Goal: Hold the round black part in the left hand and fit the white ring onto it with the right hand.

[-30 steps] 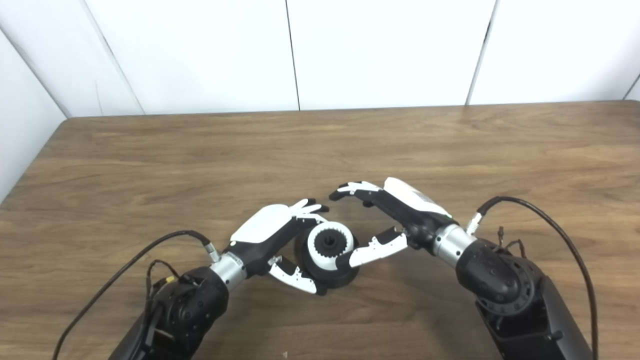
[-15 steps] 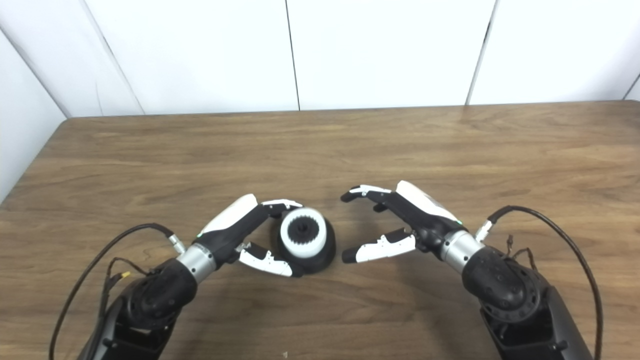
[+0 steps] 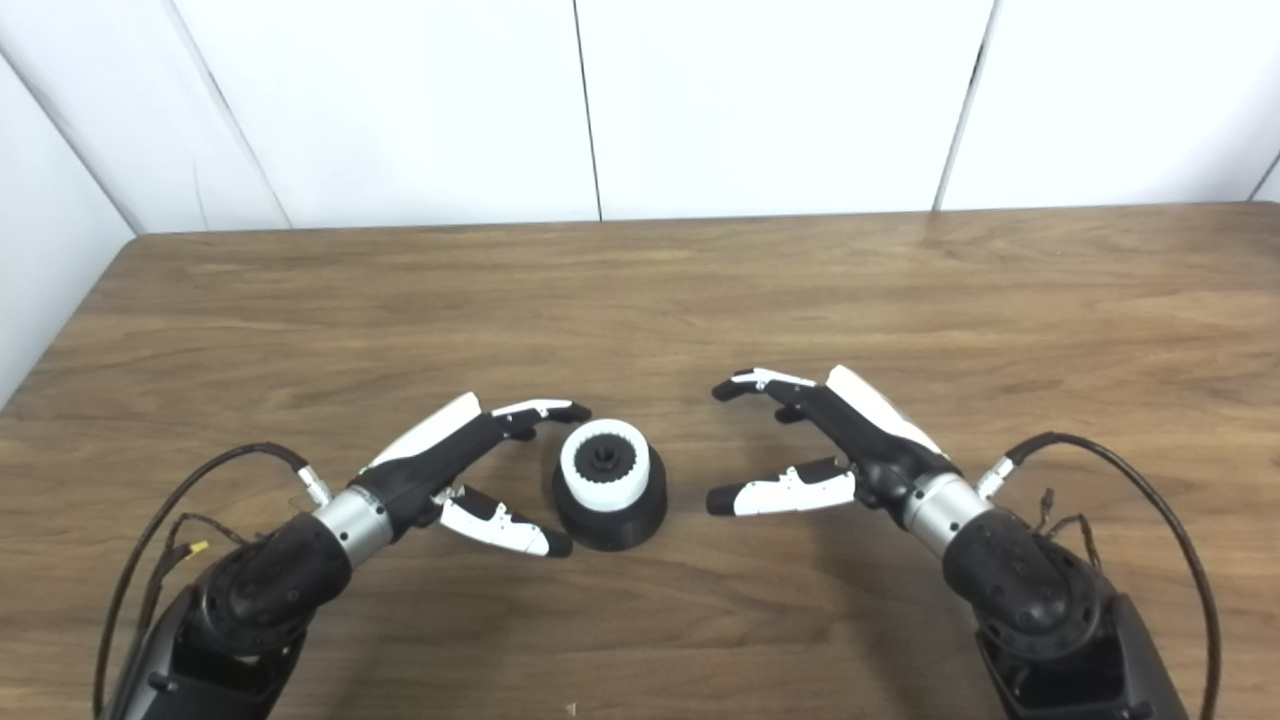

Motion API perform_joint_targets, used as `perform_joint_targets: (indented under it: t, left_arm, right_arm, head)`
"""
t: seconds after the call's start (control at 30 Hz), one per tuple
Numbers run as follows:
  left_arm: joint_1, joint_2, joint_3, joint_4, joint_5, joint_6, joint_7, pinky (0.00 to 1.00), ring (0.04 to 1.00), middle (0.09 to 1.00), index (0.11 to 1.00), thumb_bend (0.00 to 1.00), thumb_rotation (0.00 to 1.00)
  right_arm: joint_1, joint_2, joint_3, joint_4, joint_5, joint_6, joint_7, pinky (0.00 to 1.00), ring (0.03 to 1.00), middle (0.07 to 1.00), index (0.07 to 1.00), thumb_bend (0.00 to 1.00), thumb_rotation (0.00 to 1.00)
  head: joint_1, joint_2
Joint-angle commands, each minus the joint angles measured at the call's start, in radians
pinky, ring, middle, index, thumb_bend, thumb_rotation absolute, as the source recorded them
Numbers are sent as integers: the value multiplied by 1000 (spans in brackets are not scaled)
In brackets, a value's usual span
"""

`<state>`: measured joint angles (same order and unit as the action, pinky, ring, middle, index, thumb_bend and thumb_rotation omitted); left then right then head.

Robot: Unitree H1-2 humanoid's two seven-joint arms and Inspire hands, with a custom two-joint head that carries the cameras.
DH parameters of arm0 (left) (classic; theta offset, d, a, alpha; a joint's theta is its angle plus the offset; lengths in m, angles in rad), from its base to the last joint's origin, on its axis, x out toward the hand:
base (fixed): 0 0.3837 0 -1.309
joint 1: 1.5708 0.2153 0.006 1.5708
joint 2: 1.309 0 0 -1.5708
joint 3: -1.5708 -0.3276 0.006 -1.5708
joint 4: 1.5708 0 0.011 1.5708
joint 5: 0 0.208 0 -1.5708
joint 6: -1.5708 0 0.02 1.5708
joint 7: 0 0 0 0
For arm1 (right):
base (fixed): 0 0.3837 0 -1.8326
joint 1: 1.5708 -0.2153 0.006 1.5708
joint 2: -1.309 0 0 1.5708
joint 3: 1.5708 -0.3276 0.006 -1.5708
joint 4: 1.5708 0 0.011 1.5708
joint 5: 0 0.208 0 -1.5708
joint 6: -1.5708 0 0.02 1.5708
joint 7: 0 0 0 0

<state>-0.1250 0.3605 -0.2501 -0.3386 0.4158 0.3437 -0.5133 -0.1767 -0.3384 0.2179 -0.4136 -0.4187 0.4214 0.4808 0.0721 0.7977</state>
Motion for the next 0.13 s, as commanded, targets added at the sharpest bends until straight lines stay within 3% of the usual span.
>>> perform_joint_targets:
  t: [0.0,0.1]
  left_arm:
    - [-11,29,4,20,9,27,3,917,971,922,870,1000,255]
    - [-12,26,3,20,11,30,8,909,970,926,889,1000,268]
  right_arm:
    - [-22,-2,-13,-28,1,-9,-28,858,945,915,808,976,532]
    - [-18,-2,-20,-31,2,-6,-37,857,943,914,806,985,537]
  head:
    - [1,0]
    - [0,-4]
